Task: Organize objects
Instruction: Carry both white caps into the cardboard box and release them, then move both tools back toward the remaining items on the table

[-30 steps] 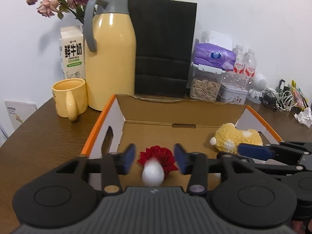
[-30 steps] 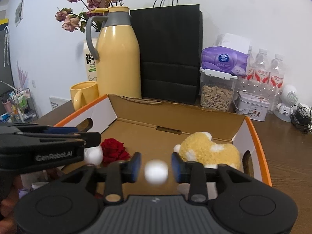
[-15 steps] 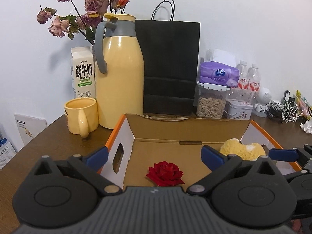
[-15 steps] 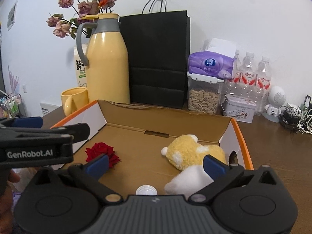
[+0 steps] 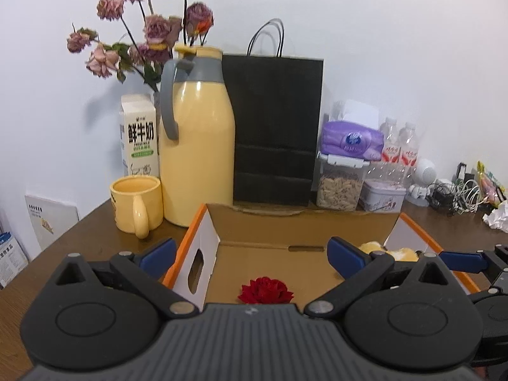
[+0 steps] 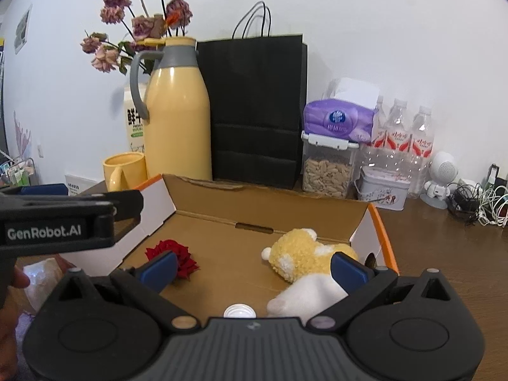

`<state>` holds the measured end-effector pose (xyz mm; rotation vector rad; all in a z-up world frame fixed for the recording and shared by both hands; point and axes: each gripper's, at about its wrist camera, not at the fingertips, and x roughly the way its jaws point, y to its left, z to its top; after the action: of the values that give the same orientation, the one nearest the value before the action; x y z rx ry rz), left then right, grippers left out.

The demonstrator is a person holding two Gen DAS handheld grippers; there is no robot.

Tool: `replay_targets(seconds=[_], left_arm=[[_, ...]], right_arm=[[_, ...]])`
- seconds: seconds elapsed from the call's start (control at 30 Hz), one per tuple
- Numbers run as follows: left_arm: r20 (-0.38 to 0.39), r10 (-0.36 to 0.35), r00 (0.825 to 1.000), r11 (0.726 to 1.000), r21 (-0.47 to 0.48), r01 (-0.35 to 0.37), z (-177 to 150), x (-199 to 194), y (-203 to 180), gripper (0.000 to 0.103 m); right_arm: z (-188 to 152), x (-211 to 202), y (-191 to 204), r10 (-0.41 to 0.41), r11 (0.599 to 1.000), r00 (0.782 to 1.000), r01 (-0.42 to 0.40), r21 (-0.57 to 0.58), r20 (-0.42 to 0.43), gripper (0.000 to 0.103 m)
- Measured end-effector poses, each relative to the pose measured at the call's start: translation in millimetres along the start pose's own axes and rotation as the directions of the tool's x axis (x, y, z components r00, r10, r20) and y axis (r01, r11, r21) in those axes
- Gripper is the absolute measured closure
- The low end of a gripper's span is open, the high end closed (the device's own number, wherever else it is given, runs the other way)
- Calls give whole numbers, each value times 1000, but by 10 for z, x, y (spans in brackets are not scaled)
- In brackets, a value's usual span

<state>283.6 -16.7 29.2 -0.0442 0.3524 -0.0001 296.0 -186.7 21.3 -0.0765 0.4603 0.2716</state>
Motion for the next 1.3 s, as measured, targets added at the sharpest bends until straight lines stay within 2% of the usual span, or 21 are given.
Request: replay_targets(seconds=[0.23, 0.57, 0.9, 1.3], left_arm=[[43, -6, 999, 1000, 9, 5, 48, -282, -24, 0], [12, -4, 1000, 1000, 6, 4, -73, -690, 76, 0], [-36, 5, 999, 1000, 21, -4, -334, -1067, 195, 0], [-103, 7, 995, 998, 61, -1, -740, -1412, 335, 0]], right_arm=[[-3, -307, 50, -4, 1000, 999, 5, -22, 51, 0], [-141, -749, 102, -5, 1000, 998, 6, -16, 67, 0], [-541, -1139, 132, 8, 1000, 1000, -8, 4, 18, 0], [-986, -1487, 121, -11, 999, 999, 13, 43, -37, 0]])
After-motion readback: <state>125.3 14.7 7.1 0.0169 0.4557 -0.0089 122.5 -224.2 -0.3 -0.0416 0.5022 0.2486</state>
